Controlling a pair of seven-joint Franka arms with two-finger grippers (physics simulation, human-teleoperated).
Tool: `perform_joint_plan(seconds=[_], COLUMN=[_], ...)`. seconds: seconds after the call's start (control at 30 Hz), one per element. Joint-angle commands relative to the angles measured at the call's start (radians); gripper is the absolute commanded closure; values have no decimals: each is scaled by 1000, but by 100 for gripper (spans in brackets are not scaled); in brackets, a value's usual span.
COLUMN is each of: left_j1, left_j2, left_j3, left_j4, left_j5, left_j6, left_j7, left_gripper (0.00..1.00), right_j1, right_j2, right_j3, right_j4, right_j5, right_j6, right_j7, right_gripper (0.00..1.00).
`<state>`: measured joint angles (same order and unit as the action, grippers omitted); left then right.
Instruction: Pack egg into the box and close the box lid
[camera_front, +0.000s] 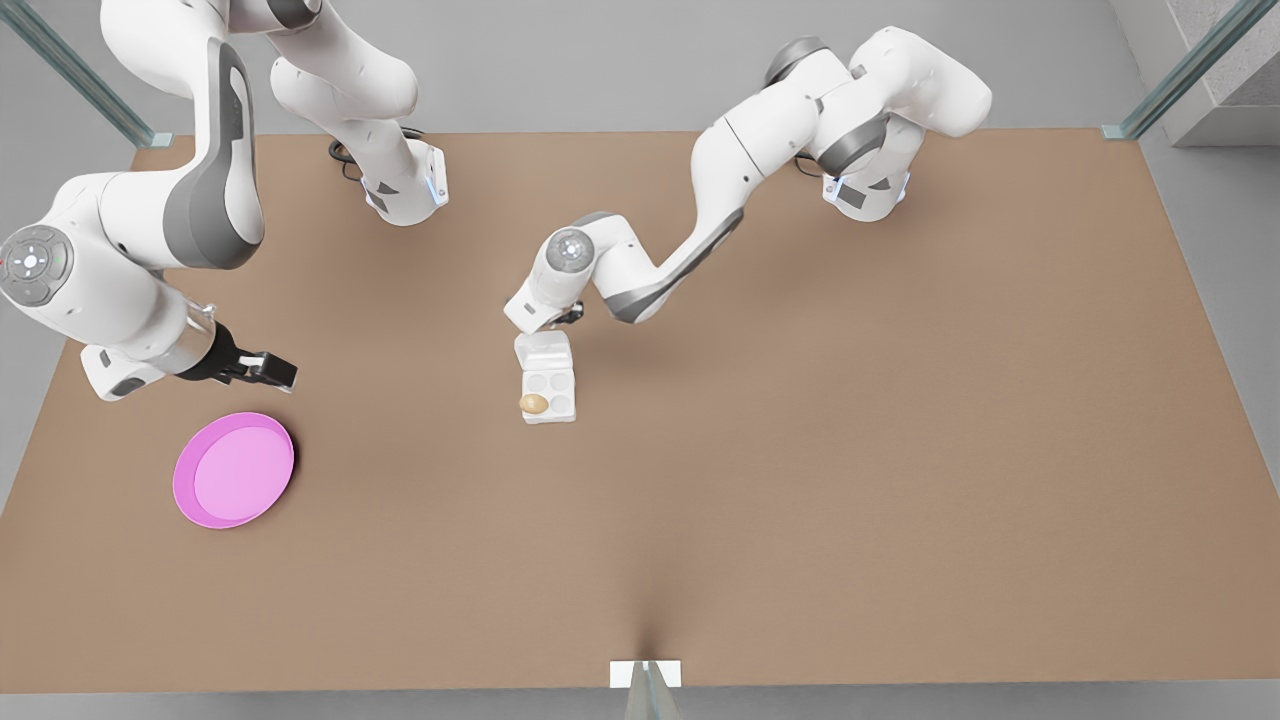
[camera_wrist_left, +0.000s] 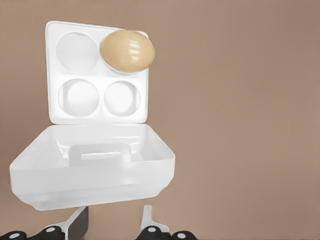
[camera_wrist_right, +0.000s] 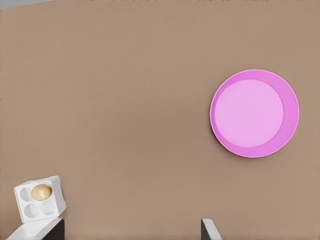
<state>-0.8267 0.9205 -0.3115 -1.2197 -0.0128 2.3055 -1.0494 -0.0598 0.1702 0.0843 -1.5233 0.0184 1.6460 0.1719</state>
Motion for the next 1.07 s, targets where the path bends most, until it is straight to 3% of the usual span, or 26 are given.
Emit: perform_joint_plan(seconds=[0.0, 0.5, 0.6, 0.67, 0.7, 0.73, 0.77, 0.87, 0.9, 0.93, 0.97, 1.03], left_j1=[0, 44, 47, 216, 330, 529, 584, 595, 613, 663, 683, 686], left_j2=[0, 28, 38, -117, -193, -287, -362, -451, -474, -633, -692, -698], left_j3=[0, 3, 22, 3, 17, 23, 104, 311, 312, 296, 296, 296], left_j4=[0, 75, 74, 74, 74, 74, 69, 60, 52, -151, -213, -215], left_j5=[2, 0, 0, -59, -64, -55, 65, 91, 86, 74, 57, 50], left_j6=[0, 9, 84, -437, -679, -900, -933, -1003, -999, -938, -871, -877], left_j7=[-1, 23, 25, 233, 446, 751, 824, 821, 830, 929, 959, 957], left_gripper=[41, 43, 43, 36, 14, 0, 0, 0, 0, 0, 0, 0], right_j1=[0, 0, 0, 0, -2, -2, -2, 0, 0, 0, 0, 0], right_j2=[0, 6, 6, 6, 6, 6, 6, 6, 8, 8, 6, 6], right_j3=[0, 0, 0, -1, -1, -1, -1, -1, -1, -1, -1, -1], right_j4=[0, 8, 8, 8, 8, 8, 8, 8, 8, 8, 8, 8], right_j5=[0, 0, 2, 20, 20, 20, 20, 21, 21, 21, 21, 21], right_j6=[0, -2, -2, -2, -2, -2, -2, -2, -2, -2, -2, -2], right_j7=[0, 0, 1, 0, 0, 0, 0, 0, 0, 0, 0, 1], right_gripper=[0, 0, 0, 0, 0, 0, 0, 0, 0, 0, 0, 0])
